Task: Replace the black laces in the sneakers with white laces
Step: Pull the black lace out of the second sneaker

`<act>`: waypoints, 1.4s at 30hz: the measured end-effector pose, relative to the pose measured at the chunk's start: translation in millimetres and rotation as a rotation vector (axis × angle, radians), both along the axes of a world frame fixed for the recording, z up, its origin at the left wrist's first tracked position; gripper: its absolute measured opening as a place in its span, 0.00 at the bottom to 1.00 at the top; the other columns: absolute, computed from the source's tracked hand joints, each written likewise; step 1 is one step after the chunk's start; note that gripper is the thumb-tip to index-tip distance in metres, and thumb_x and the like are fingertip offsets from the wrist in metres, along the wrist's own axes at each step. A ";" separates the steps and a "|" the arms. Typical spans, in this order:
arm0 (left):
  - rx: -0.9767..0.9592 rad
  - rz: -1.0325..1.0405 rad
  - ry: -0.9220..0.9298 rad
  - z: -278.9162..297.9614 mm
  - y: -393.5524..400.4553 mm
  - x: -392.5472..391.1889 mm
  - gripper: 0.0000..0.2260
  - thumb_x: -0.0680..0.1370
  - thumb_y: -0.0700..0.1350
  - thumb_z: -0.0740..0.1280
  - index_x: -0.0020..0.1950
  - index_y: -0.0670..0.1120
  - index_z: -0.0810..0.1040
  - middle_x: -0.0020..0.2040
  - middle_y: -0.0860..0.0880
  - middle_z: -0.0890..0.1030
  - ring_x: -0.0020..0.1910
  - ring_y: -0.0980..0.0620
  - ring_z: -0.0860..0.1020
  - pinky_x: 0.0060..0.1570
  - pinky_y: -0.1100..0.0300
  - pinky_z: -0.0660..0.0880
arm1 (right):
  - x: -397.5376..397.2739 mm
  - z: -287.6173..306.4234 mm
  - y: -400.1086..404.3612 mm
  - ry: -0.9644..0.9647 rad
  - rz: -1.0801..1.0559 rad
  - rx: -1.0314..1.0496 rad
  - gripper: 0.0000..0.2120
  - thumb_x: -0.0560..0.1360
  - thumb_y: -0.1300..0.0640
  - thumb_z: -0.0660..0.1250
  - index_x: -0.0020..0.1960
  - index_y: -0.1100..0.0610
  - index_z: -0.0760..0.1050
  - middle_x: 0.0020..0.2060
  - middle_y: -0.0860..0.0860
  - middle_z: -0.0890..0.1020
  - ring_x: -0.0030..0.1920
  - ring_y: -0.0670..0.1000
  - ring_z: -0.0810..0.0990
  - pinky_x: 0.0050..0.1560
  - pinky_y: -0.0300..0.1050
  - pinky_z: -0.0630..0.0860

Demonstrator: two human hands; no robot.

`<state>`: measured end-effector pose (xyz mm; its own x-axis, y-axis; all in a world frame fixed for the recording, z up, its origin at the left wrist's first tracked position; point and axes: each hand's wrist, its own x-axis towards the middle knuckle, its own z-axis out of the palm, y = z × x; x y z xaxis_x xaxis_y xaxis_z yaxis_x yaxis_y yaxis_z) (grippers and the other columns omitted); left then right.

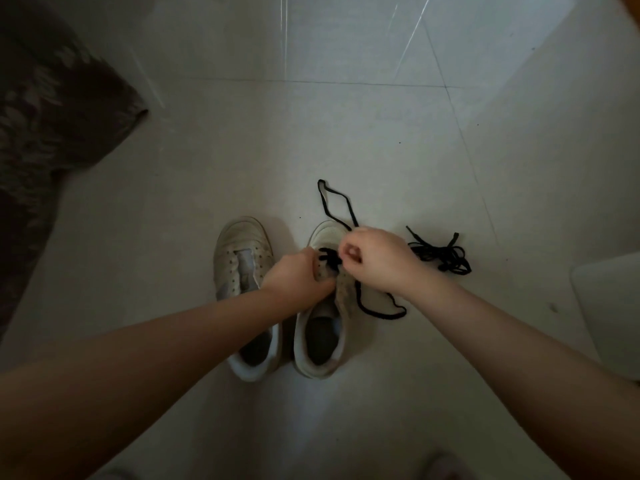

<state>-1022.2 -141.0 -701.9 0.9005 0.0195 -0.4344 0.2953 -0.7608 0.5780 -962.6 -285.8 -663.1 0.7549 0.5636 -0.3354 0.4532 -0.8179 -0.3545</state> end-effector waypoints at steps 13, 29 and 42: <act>0.040 -0.094 0.023 1.0 2.6 10.9 0.09 0.74 0.53 0.62 0.40 0.49 0.74 0.35 0.50 0.75 0.36 0.49 0.75 0.35 0.60 0.70 | 0.4 -6.9 39.5 -0.300 0.441 -0.339 0.12 0.74 0.66 0.58 0.54 0.61 0.75 0.53 0.56 0.78 0.55 0.57 0.75 0.50 0.47 0.66; 0.060 -0.184 -0.050 25.3 -1.2 7.1 0.10 0.74 0.45 0.63 0.36 0.46 0.65 0.33 0.49 0.69 0.36 0.47 0.71 0.35 0.58 0.68 | 13.9 -13.7 8.7 0.283 -0.567 0.099 0.13 0.72 0.55 0.66 0.32 0.61 0.72 0.29 0.57 0.72 0.32 0.55 0.72 0.32 0.42 0.65; 0.031 -0.139 -0.063 18.0 9.5 -3.1 0.13 0.74 0.45 0.64 0.32 0.50 0.65 0.30 0.51 0.69 0.31 0.51 0.70 0.31 0.60 0.66 | 15.5 -24.9 8.6 0.176 -0.370 0.180 0.07 0.77 0.58 0.63 0.51 0.57 0.79 0.43 0.50 0.81 0.44 0.48 0.77 0.42 0.40 0.70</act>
<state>-1025.3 -131.5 -683.9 0.9208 -0.0945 -0.3784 0.1500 -0.8096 0.5674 -947.1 -277.2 -688.1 0.8568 0.3277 -0.3981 0.0619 -0.8318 -0.5516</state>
